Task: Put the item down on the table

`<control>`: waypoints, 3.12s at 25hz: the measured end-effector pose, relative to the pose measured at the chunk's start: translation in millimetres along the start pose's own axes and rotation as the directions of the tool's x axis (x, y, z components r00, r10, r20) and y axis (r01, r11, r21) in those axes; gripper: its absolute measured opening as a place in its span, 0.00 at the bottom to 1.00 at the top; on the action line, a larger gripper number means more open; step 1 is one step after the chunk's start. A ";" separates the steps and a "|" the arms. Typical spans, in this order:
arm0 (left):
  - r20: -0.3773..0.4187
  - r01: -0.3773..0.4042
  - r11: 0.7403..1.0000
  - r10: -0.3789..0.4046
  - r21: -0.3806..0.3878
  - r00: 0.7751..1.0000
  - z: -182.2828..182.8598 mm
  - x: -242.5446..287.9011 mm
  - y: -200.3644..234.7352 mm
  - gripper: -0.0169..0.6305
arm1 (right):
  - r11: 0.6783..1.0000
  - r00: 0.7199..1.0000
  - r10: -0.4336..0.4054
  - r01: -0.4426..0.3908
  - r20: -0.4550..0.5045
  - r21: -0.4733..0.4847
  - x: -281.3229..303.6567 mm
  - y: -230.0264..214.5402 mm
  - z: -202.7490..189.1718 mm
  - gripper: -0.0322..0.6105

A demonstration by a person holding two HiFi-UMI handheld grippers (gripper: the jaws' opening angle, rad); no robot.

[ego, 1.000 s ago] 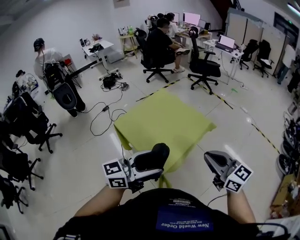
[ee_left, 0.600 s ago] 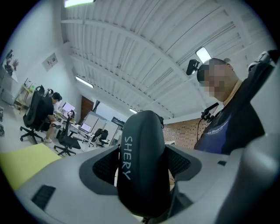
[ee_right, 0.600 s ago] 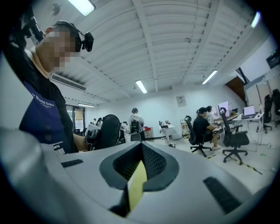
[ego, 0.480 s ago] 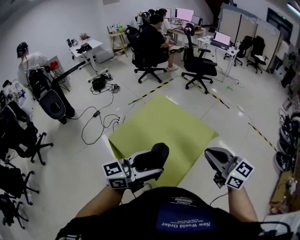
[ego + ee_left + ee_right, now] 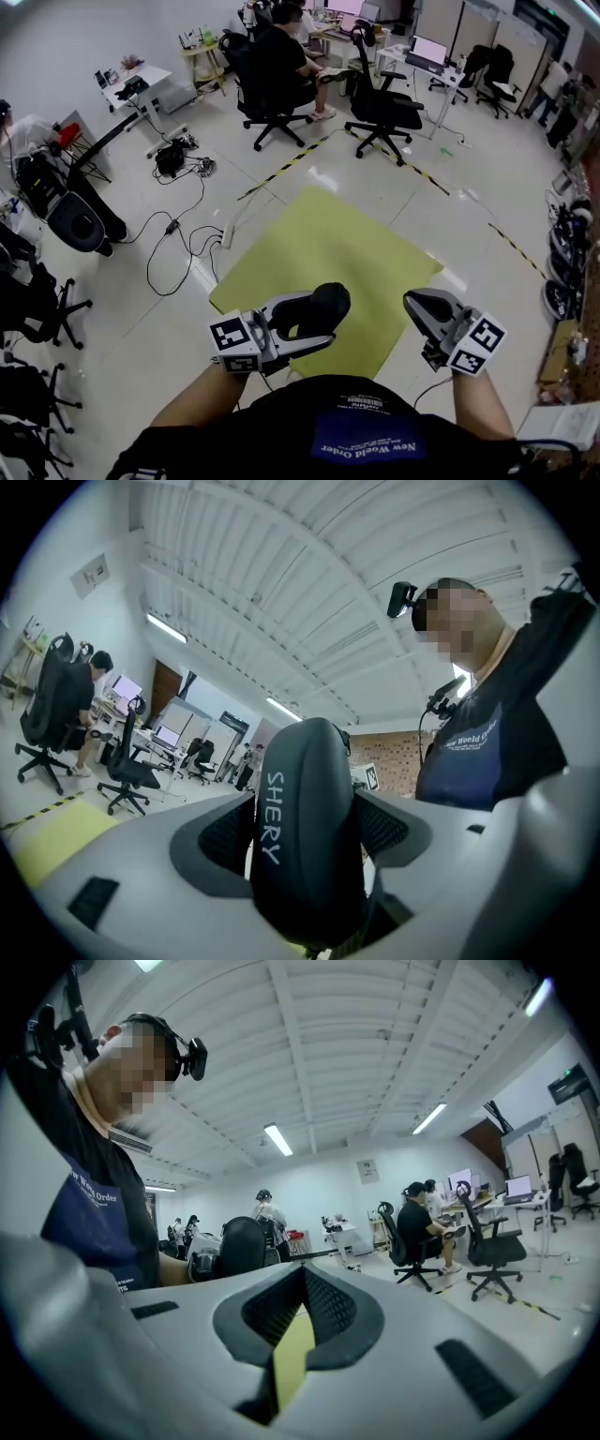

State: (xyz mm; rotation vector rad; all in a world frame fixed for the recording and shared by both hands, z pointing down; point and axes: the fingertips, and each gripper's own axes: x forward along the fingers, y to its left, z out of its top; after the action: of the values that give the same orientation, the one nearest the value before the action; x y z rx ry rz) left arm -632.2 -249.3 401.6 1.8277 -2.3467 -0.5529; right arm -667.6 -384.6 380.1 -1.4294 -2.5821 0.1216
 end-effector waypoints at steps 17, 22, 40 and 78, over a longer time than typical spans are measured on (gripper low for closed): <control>0.051 -0.240 0.970 0.241 -0.029 0.969 9.4 2.8 39.3 0.54 | 0.983 0.983 0.185 -0.185 0.018 -0.015 56.8 -64.7 12.4 0.03; -0.053 -0.310 0.938 0.321 0.156 0.946 47.0 -7.6 115.8 0.54 | 0.988 0.987 0.152 -0.150 0.062 -0.021 81.4 -102.9 32.1 0.03; -0.571 -0.332 0.864 0.500 0.378 0.651 -97.2 -7.4 451.6 0.54 | 1.000 0.998 -0.003 0.002 -0.068 -0.012 234.4 -291.1 -105.9 0.03; -0.342 -0.301 0.931 0.356 0.205 0.869 -37.2 9.4 363.5 0.55 | 1.000 0.999 0.011 -0.012 -0.041 -0.014 198.6 -258.7 -73.1 0.03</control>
State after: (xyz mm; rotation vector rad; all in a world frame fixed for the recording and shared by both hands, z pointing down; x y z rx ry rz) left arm -955.0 -191.4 563.0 1.3726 -2.3923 0.0149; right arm -970.7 -355.6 518.1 -1.4370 -2.5478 0.0748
